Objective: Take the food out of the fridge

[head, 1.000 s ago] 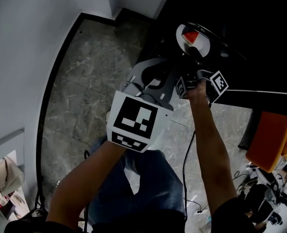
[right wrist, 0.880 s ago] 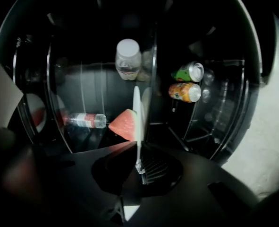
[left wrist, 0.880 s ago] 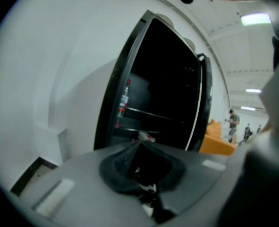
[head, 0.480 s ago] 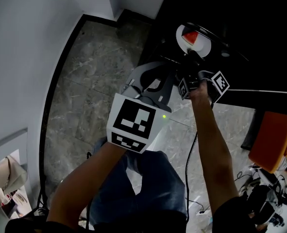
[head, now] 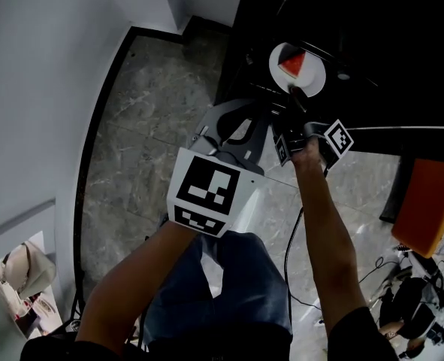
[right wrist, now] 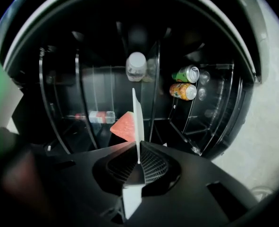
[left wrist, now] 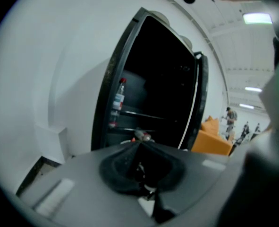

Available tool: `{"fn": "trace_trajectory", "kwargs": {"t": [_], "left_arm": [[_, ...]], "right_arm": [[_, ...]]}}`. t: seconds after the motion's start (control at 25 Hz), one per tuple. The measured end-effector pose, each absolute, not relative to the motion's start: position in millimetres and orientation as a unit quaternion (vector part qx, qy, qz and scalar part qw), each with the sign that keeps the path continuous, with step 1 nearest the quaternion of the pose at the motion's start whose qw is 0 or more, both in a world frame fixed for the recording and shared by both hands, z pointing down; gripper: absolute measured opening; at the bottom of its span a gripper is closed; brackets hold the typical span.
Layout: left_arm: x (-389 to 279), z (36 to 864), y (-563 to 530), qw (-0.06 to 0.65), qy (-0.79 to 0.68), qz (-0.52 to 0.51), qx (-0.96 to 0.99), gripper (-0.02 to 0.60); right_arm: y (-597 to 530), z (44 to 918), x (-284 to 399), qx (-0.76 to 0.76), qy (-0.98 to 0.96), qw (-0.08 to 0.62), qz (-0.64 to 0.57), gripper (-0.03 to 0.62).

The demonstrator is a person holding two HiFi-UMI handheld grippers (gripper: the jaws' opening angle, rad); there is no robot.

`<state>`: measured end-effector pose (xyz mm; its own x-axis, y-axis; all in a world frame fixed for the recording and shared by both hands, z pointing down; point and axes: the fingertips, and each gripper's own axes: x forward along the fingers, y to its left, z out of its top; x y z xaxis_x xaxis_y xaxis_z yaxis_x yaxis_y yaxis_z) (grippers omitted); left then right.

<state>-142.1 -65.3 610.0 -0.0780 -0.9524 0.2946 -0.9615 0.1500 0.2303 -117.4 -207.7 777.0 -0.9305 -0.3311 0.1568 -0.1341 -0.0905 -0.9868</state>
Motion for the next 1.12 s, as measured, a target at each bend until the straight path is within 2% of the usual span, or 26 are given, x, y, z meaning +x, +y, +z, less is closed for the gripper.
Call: {"fn": "trace_trajectory", "kwargs": {"t": [0.48,1.12], "left_arm": [[-102.2,567.3,-51.2,0.206,-0.728,0.022,0.654,0.002],[-56.0,459.0,-18.6,0.207,-0.732,0.015,0.649,0.002]], "right_arm": [[-138.0,710.5,-58.6,-0.151,0.674,0.051,-0.721,0.012],[-70.8,531.2,14.4,-0.137,0.683,0.064,-0.715,0.012]]}}
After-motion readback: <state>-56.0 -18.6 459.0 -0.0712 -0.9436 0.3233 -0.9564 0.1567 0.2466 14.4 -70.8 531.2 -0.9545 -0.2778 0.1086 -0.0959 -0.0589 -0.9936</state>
